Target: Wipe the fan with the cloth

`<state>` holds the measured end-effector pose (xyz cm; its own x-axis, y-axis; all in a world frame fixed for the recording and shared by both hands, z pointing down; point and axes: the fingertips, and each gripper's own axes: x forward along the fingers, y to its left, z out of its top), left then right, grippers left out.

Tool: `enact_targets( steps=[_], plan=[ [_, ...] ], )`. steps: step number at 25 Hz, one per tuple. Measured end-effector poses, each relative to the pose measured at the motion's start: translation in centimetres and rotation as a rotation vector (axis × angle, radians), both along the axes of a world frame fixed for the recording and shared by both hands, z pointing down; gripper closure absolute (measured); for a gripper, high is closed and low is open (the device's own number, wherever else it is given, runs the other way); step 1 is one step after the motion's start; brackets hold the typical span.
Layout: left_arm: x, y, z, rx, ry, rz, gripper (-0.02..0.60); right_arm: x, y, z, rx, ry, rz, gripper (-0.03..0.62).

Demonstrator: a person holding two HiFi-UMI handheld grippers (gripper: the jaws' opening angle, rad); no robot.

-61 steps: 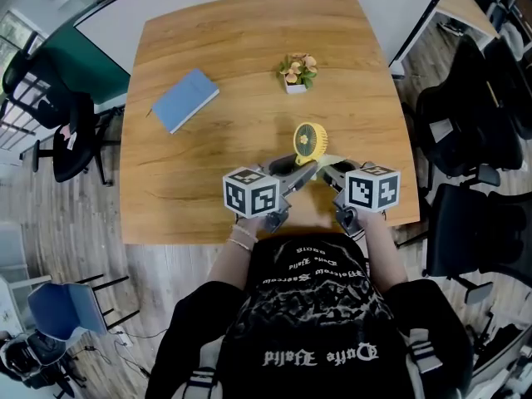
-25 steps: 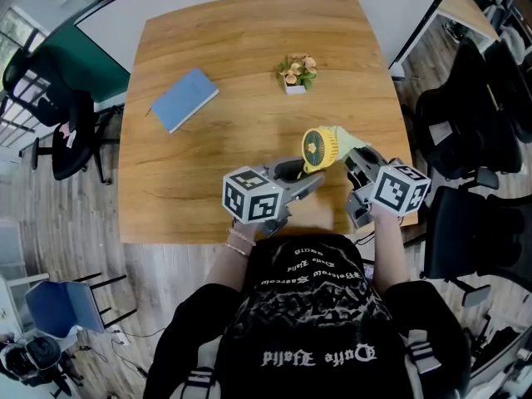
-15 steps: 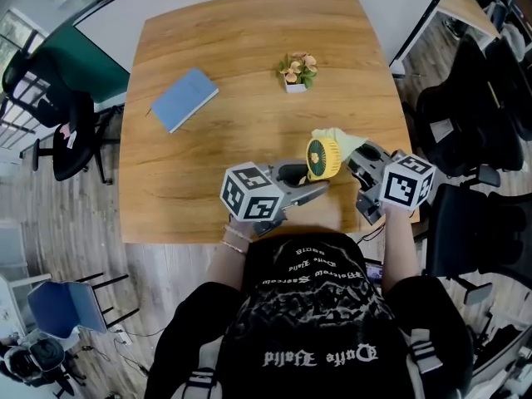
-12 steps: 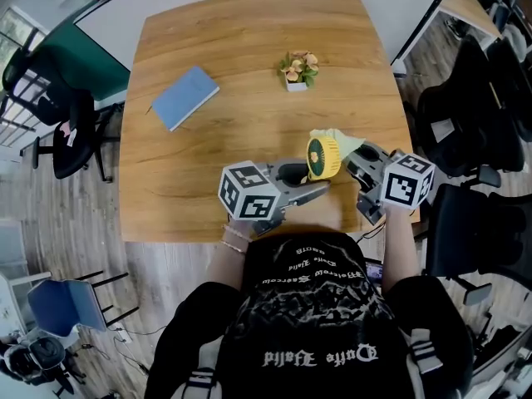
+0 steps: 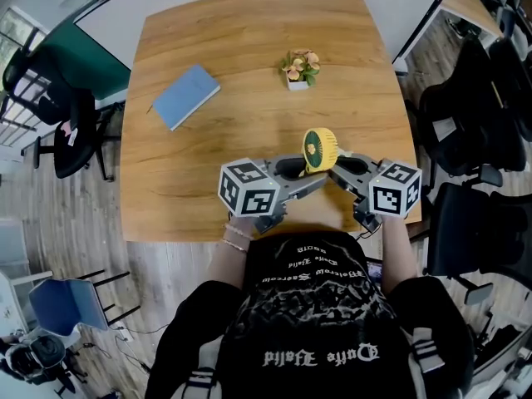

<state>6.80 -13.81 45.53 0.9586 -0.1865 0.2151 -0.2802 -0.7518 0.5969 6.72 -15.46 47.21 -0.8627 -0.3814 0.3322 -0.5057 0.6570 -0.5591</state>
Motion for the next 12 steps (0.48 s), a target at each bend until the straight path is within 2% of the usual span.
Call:
enact_targets(
  steps=[4, 6, 12],
  plan=[
    [-0.9, -1.2, 1.1, -0.035, -0.024, -0.087, 0.383, 0.4, 0.7, 0.3, -0.012, -0.01, -0.007, 0.563],
    [-1.8, -2.2, 1.9, -0.054, -0.059, -0.152, 0.383, 1.1, 0.9, 0.5, -0.013, -0.005, 0.023, 0.562],
    [-4.8, -4.4, 5.6, -0.039, -0.27, -0.306, 0.383, 3.3, 1.2, 2.0, -0.042, 0.001, 0.167, 0.562]
  ],
)
